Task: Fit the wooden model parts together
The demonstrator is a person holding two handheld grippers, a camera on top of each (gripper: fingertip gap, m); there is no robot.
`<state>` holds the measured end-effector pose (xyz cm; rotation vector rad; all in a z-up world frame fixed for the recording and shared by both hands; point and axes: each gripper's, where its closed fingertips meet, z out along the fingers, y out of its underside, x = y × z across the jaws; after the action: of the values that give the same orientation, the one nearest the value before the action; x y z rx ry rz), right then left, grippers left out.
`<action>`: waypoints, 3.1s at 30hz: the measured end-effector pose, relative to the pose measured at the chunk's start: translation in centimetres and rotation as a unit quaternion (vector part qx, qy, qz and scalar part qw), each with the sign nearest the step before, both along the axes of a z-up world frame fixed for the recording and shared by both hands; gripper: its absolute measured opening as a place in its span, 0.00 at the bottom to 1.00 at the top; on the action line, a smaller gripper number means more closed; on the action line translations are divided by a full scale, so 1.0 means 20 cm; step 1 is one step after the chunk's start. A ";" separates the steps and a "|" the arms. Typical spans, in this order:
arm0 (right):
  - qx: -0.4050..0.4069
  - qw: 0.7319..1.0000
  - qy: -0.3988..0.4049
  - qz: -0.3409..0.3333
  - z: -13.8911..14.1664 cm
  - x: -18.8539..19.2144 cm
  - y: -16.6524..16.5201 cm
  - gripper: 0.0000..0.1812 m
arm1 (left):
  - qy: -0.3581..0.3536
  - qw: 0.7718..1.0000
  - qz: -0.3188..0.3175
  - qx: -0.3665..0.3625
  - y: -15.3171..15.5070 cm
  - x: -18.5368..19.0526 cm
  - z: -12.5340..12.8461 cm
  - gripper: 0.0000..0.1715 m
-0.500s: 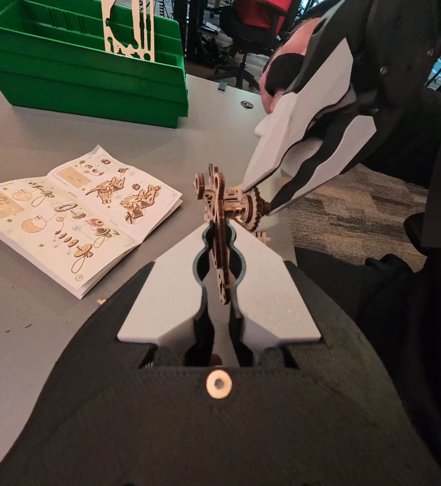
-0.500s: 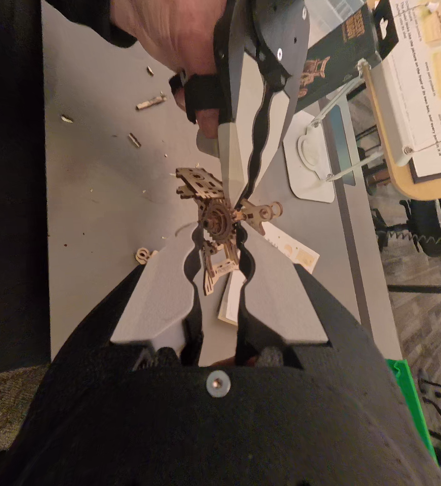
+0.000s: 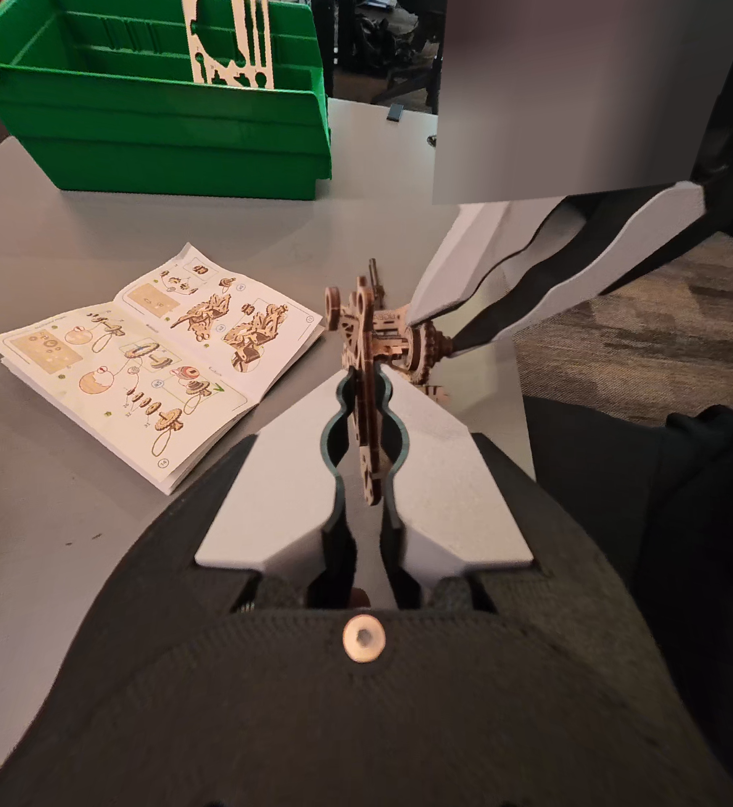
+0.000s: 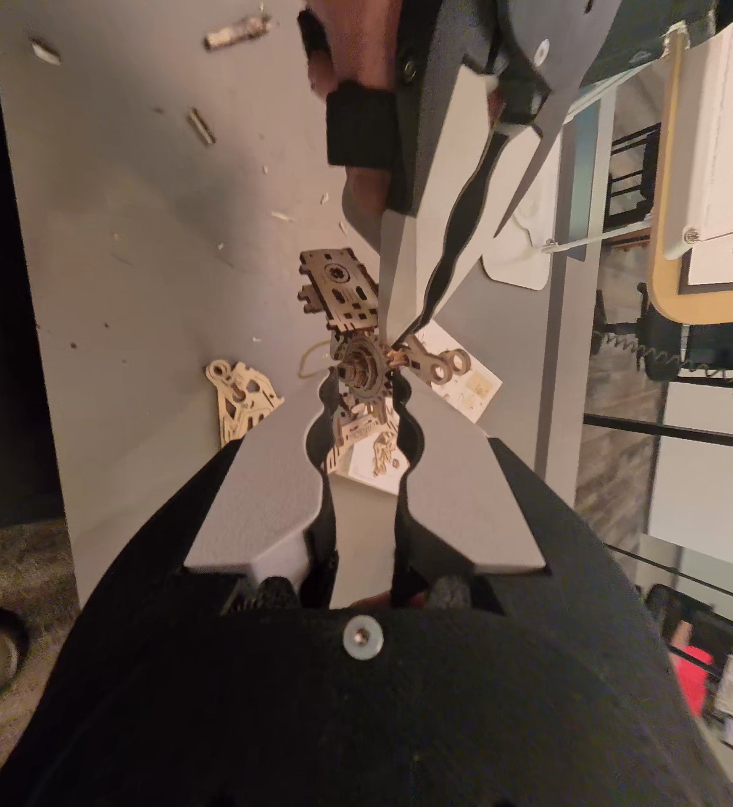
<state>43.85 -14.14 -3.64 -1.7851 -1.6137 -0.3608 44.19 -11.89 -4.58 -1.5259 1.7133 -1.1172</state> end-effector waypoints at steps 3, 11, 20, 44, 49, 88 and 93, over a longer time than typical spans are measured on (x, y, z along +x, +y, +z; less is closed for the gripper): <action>-0.002 0.999 -0.039 0.012 -0.02 0.01 0.00 0.12 | 0.005 1.000 -0.001 0.009 0.00 0.00 -0.01 0.03; 0.016 0.996 -0.084 0.034 -0.01 0.01 0.00 0.12 | 0.004 1.000 -0.002 0.031 0.00 0.01 0.00 0.03; 0.028 0.989 -0.131 0.063 -0.02 0.05 0.00 0.12 | 0.002 0.999 -0.002 0.052 -0.01 0.03 -0.01 0.03; 0.023 0.997 0.017 -0.077 -0.12 0.09 0.10 0.35 | 0.020 1.000 -0.004 0.015 0.02 0.03 -0.08 0.03; -0.006 0.996 0.053 -0.066 -0.15 0.09 0.10 0.37 | 0.041 0.999 -0.026 0.020 0.00 0.04 -0.12 0.03; -0.145 0.966 0.188 -0.103 -0.45 0.00 0.11 0.27 | 0.065 0.994 0.060 -0.069 0.09 -0.01 -0.37 0.16; -0.142 0.966 0.191 -0.105 -0.45 -0.01 0.11 0.26 | 0.043 0.994 0.096 -0.006 0.11 -0.01 -0.35 0.16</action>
<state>43.58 -11.95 -12.70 -2.0962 -1.2529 0.1274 44.07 -9.75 -11.65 -1.7285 1.5777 -0.9782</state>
